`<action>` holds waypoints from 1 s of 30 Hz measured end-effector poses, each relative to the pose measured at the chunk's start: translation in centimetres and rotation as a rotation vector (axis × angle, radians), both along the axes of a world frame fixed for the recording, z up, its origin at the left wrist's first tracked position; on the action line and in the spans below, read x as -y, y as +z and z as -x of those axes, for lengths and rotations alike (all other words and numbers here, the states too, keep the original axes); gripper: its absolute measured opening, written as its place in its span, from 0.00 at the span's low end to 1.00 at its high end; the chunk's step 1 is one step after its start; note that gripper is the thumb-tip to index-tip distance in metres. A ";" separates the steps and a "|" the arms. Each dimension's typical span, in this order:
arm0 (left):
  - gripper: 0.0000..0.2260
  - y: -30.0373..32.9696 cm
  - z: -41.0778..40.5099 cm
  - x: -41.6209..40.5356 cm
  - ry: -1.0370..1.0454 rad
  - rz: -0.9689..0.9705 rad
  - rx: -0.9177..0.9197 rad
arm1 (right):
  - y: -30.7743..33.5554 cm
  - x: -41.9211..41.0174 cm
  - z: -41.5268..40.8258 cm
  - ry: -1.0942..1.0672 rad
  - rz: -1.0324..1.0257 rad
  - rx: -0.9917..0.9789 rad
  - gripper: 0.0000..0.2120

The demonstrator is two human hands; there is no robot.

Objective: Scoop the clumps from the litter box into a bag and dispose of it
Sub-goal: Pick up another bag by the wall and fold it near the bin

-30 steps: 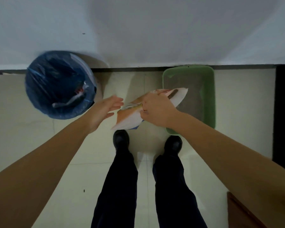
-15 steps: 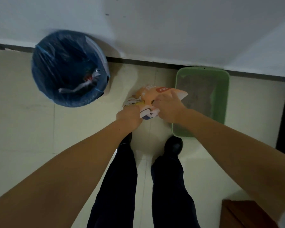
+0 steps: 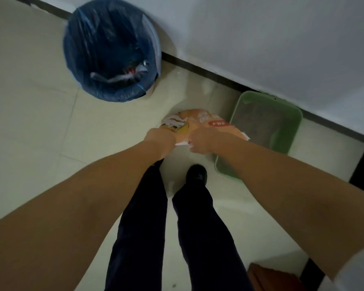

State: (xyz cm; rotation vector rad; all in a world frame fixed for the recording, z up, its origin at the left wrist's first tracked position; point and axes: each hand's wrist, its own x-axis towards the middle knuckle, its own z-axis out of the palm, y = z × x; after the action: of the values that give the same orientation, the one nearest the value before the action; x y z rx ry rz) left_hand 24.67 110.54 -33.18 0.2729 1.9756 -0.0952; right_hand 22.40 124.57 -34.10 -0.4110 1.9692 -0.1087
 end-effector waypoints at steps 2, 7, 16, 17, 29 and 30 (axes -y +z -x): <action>0.15 2.1 -1.0 0.8 0.042 -0.023 -0.007 | 1.6 1.0 -0.2 0.036 -0.043 0.014 0.17; 0.15 9.6 -4.1 2.3 0.158 -0.085 -0.041 | 9.1 2.8 -1.6 0.238 -0.090 0.044 0.10; 0.10 25.8 -17.5 7.3 0.297 -0.007 -0.169 | 25.5 9.9 -11.0 0.557 0.007 0.038 0.16; 0.10 26.6 -18.4 8.1 0.339 0.006 -0.167 | 26.3 11.2 -11.5 0.612 0.002 0.043 0.15; 0.13 27.1 -35.6 22.5 0.773 -0.034 -0.071 | 30.2 30.2 -24.6 0.983 0.086 0.122 0.08; 0.14 27.3 -36.6 24.5 0.797 -0.033 -0.073 | 30.7 32.4 -25.4 1.023 0.074 0.109 0.02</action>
State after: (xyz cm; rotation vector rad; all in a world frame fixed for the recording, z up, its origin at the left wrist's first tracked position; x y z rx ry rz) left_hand 61.31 86.05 -5.87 -0.5108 2.0234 0.4446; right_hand 47.84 92.15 -3.39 -1.3662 1.4485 0.4395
